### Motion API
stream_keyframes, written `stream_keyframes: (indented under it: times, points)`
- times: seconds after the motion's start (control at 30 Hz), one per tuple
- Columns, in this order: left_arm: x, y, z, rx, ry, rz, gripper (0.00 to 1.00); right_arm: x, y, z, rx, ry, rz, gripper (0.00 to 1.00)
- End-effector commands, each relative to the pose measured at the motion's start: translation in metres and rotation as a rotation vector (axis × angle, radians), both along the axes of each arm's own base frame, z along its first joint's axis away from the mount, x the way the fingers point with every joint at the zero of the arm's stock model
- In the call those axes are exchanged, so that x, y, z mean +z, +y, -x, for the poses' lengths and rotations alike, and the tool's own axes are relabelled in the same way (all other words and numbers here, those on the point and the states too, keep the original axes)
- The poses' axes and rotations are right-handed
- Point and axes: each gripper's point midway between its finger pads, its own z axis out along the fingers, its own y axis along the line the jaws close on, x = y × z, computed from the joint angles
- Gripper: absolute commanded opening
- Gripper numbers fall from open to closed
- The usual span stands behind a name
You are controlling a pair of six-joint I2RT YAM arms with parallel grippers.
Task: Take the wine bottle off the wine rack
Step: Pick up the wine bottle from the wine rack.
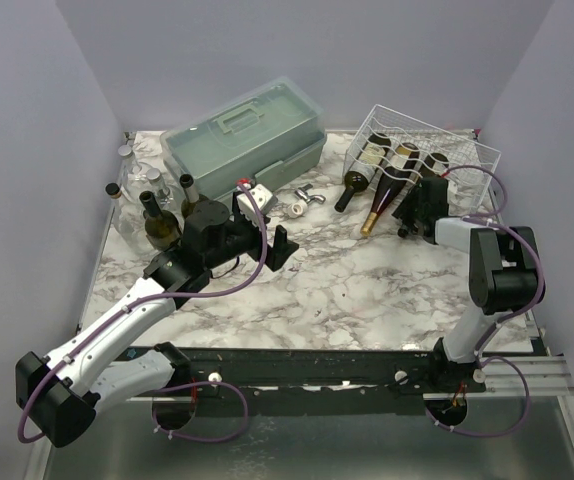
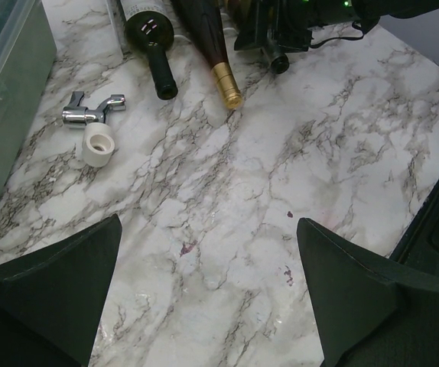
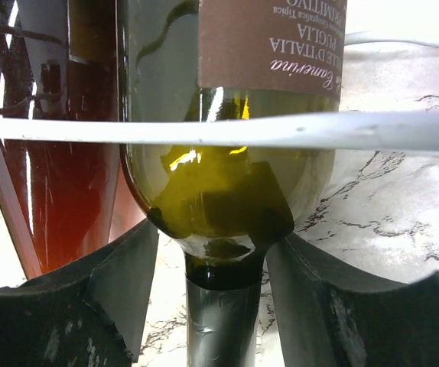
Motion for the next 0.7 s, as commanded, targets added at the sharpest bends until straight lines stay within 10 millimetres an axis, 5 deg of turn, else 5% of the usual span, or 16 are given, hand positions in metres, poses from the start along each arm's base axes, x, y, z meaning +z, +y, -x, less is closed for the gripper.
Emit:
stream_keyframes:
  times: [0.0, 0.37, 0.67]
  points:
    - [-0.004, -0.001, 0.0, -0.004, -0.002, -0.01, 0.99, -0.022, 0.002, 0.012, 0.001, 0.083, -0.033, 0.59]
    - [-0.005, -0.001, -0.001, -0.001, 0.0, -0.015, 0.99, -0.021, 0.005, 0.013, 0.024, 0.075, -0.046, 0.36]
    - [-0.005, 0.0, -0.001, 0.002, -0.002, -0.018, 0.99, -0.008, -0.002, 0.014, 0.012, 0.04, -0.07, 0.01]
